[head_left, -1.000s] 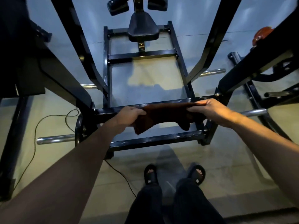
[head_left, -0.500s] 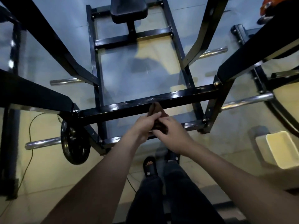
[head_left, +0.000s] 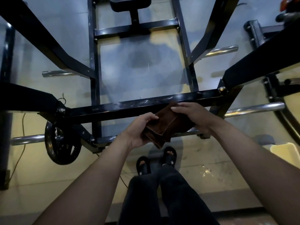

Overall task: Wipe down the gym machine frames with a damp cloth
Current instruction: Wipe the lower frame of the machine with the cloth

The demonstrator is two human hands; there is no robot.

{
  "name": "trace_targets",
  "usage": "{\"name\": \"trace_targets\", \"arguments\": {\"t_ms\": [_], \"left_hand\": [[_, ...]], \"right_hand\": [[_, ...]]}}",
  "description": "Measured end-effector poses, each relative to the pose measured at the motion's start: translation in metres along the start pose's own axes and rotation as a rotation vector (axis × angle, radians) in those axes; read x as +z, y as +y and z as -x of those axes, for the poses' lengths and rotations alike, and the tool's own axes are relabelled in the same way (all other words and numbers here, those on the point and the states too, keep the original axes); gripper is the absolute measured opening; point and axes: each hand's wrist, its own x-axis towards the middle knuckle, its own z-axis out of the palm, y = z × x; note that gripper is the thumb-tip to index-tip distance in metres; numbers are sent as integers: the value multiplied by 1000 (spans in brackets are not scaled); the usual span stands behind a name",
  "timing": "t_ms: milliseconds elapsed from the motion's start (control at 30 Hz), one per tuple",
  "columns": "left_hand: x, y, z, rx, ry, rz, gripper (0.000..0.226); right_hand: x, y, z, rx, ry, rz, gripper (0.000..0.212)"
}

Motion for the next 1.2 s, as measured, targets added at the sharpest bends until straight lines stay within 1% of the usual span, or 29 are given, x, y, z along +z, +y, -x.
{"name": "trace_targets", "arguments": {"t_ms": [33, 100, 167, 233, 300, 333, 400, 433, 467, 533, 567, 633, 667, 700, 733, 800, 833, 867, 933, 967, 1033, 1067, 1133, 1167, 1200], "left_hand": [[0, -1, -4, 0, -7, -15, 24], [0, -5, -15, 37, 26, -3, 28], [3, -10, -31, 73, 170, 35, 24], [9, -13, -48, 103, 324, 8, 28], [17, -13, -59, 134, 373, 45, 32], [21, -11, -61, 141, 344, 93, 38], [27, -7, -63, 142, 234, 161, 56], [29, -7, -62, 153, 196, 161, 59], [29, -7, -64, 182, 170, 134, 50], [24, -9, -70, 228, 159, 57, 21], [22, -11, -70, 222, 170, 35, 15], [17, -10, -69, 197, 152, 22, 16], [15, -9, -70, 189, 127, 26, 15], [14, -9, -73, 183, 93, 32, 15], [14, -8, -76, 182, 65, 39, 18], [18, -8, -83, 184, 39, 80, 24], [21, -8, -86, 190, 42, 117, 25], [24, -8, -90, 200, 52, 149, 24], [33, -9, -96, 216, 92, 201, 23], [37, -11, -100, 222, 127, 213, 23], [46, -16, -108, 219, 184, 230, 23], [51, -18, -111, 212, 198, 234, 26], [58, -22, -119, 207, 210, 222, 35], [60, -23, -122, 223, 219, 180, 38], [61, -23, -124, 257, 235, 80, 43]], "right_hand": [[-2, 1, -8, -23, 58, 48, 23], [-5, 6, -23, -63, 177, 91, 22], [-8, 17, -35, -110, 315, 175, 25], [-2, 29, -37, -211, 455, 288, 25], [18, 41, -29, -350, 529, 393, 25], [28, 48, -25, -399, 520, 415, 27], [46, 65, -15, -455, 430, 464, 35], [53, 73, -12, -469, 393, 474, 38], [57, 79, -10, -471, 388, 444, 39], [55, 83, -8, -432, 460, 263, 35], [51, 82, -9, -413, 514, 205, 33], [37, 78, -14, -376, 572, 231, 35], [28, 75, -18, -342, 531, 263, 43], [18, 72, -23, -287, 447, 265, 51], [11, 67, -27, -224, 339, 216, 55], [4, 62, -32, -111, 140, 40, 48], [4, 61, -35, -76, 97, -41, 46], [5, 61, -38, -52, 106, -116, 50], [9, 65, -45, -46, 194, -282, 62], [10, 67, -49, -61, 233, -370, 62], [12, 70, -54, -95, 269, -476, 55], [13, 70, -54, -112, 293, -467, 52], [12, 71, -58, -148, 385, -332, 49], [9, 72, -60, -156, 438, -256, 47], [4, 72, -61, -156, 483, -206, 45]]}}
